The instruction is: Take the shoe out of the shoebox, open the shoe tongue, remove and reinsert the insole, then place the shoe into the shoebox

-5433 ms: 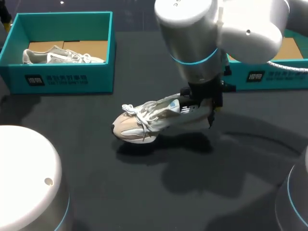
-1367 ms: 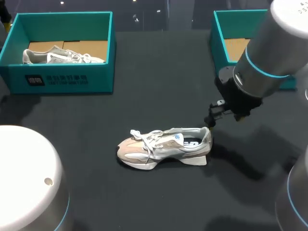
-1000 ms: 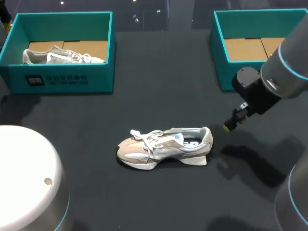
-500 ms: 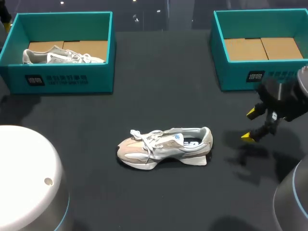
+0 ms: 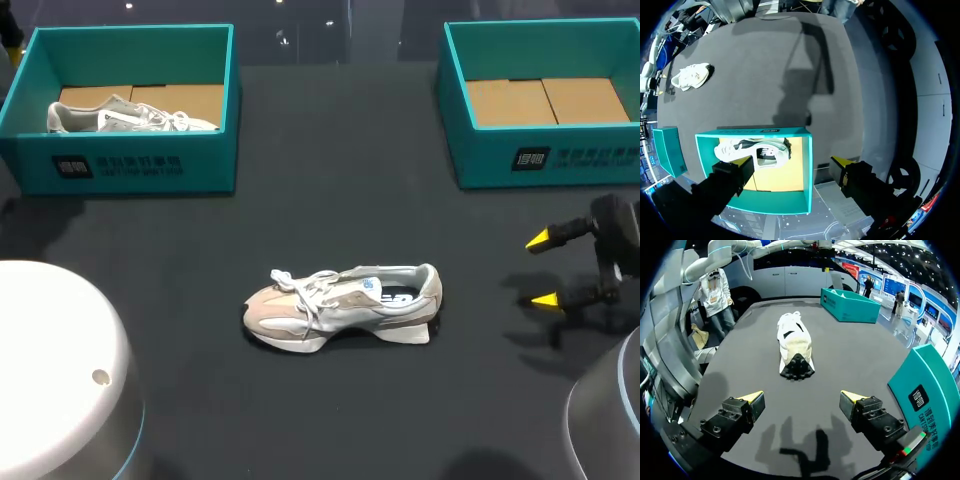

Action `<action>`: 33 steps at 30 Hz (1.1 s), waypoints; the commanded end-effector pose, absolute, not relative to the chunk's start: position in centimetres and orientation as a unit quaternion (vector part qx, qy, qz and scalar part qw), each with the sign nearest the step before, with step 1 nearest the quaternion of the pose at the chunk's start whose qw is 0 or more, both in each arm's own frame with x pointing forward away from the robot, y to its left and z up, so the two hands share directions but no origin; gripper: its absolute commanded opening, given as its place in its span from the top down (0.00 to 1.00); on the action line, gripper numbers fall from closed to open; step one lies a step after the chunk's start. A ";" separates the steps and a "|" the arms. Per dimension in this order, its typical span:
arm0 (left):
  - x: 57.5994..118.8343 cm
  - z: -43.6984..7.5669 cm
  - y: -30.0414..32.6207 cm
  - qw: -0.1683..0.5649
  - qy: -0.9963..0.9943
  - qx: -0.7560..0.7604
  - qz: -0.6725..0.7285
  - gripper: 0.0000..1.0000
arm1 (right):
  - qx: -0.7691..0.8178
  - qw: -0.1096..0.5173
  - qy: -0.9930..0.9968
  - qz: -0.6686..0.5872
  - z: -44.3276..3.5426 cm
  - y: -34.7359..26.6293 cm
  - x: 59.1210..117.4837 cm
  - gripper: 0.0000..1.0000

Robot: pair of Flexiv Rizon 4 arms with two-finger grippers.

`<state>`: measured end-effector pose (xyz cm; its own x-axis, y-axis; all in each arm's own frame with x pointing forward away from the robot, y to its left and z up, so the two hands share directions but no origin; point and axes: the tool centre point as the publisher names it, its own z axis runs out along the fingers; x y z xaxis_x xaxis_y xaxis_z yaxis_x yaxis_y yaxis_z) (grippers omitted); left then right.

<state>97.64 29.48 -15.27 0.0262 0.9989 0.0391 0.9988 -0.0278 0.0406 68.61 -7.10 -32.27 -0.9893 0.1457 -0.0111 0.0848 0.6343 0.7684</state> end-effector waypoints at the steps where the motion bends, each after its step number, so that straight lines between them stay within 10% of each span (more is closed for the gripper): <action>1: 97.5 -15.3 29.5 0.001 0.697 0.717 0.029 0.00 | 0.062 0.042 0.883 0.462 -32.5 -7.3 68.3 0.00; 33: 97.5 -15.3 29.5 0.001 0.697 0.717 0.029 0.00 | 0.071 0.030 0.856 0.510 -37.9 -9.3 68.1 0.00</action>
<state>97.64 29.48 -15.27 0.0262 0.9989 0.0391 0.9988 -0.0278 0.0406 68.08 -9.31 -37.80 -0.9881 0.1522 0.0212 0.0909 0.4681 0.8790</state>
